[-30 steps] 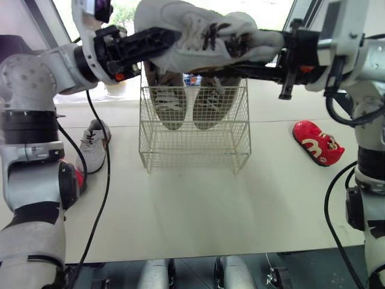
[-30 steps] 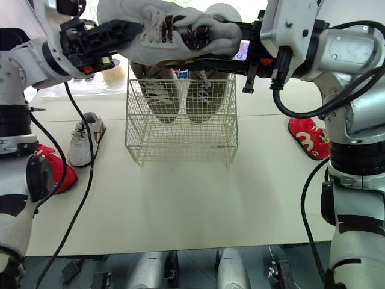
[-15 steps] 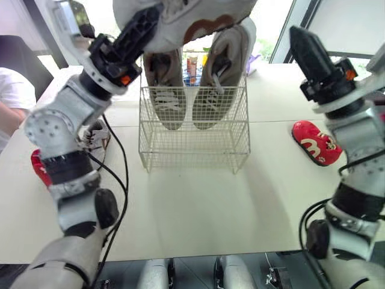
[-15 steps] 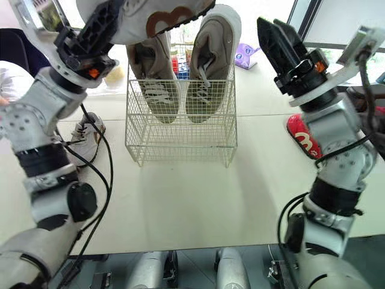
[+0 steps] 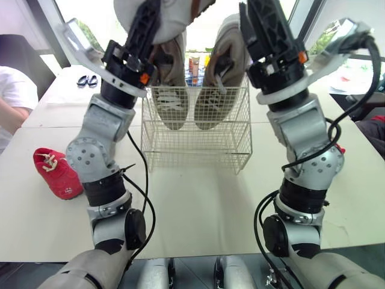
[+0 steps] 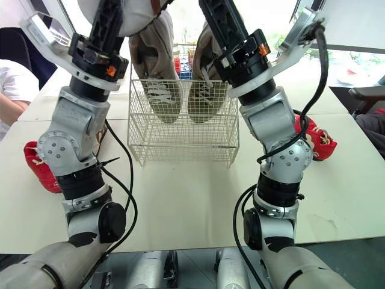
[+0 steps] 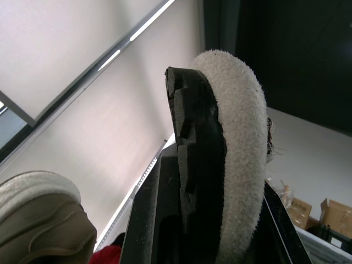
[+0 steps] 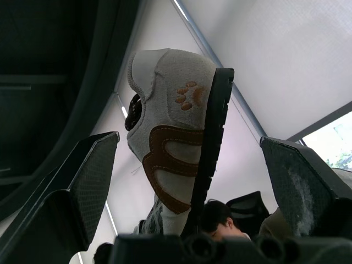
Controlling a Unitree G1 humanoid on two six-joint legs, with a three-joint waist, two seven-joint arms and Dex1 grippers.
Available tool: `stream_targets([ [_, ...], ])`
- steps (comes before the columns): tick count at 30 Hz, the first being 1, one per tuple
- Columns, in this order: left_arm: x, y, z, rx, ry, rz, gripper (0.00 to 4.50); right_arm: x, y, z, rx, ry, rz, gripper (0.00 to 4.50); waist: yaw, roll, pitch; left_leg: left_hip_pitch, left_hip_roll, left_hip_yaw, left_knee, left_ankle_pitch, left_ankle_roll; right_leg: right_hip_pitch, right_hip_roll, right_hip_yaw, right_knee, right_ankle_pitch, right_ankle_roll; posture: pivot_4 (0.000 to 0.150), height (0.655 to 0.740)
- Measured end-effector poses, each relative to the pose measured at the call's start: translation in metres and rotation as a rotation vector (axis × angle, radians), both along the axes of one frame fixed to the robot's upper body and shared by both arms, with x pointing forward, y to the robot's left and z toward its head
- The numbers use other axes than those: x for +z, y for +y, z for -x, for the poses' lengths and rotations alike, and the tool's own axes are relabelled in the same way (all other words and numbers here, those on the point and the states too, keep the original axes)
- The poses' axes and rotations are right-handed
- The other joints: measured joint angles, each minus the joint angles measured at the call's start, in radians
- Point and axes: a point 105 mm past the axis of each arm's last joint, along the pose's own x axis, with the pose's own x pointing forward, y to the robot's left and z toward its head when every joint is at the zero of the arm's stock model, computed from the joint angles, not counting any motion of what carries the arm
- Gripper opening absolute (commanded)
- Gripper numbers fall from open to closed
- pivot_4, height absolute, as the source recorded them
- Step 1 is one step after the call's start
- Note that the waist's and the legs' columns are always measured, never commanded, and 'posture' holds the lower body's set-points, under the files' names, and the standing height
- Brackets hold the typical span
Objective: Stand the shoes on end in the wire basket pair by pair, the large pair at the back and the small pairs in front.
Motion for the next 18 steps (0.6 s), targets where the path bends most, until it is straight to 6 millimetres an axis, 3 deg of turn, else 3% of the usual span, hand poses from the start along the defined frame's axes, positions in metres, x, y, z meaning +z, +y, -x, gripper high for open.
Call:
stream_targets([
  [6, -0.009, -0.01, 0.007, -0.028, 0.001, -0.028, 0.28, 0.002, 0.001, -0.004, -0.009, -0.009, -0.003, 4.44, -0.001, 0.0, 0.0, 0.0, 0.0, 0.0, 0.0, 0.0, 0.0, 0.0, 0.0, 0.0, 0.0, 0.0, 0.0, 0.15, 0.6675],
  [10, -0.021, -0.017, 0.006, -0.042, 0.017, -0.063, 0.28, 0.012, 0.003, 0.0, -0.007, -0.042, -0.009, 3.15, 0.001, 0.0, 0.0, 0.0, 0.0, 0.0, 0.0, 0.0, 0.0, 0.0, 0.0, 0.0, 0.0, 0.0, 0.0, 0.15, 0.6675],
  [15, -0.018, -0.019, 0.01, -0.039, -0.011, -0.07, 0.28, 0.012, 0.002, -0.001, -0.022, -0.042, -0.002, 0.9, 0.0, 0.0, 0.0, 0.0, 0.0, 0.0, -0.001, -0.001, 0.001, 0.0, 0.0, 0.0, -0.001, 0.0, 0.0, 0.15, 0.6675],
  [18, -0.02, -0.021, 0.01, -0.036, -0.013, -0.09, 1.72, 0.012, 0.002, -0.001, -0.027, -0.04, 0.007, 0.71, -0.001, 0.0, 0.0, 0.0, 0.0, 0.0, -0.001, -0.001, 0.001, 0.0, 0.0, 0.0, -0.001, 0.0, 0.0, 0.15, 0.6675],
])
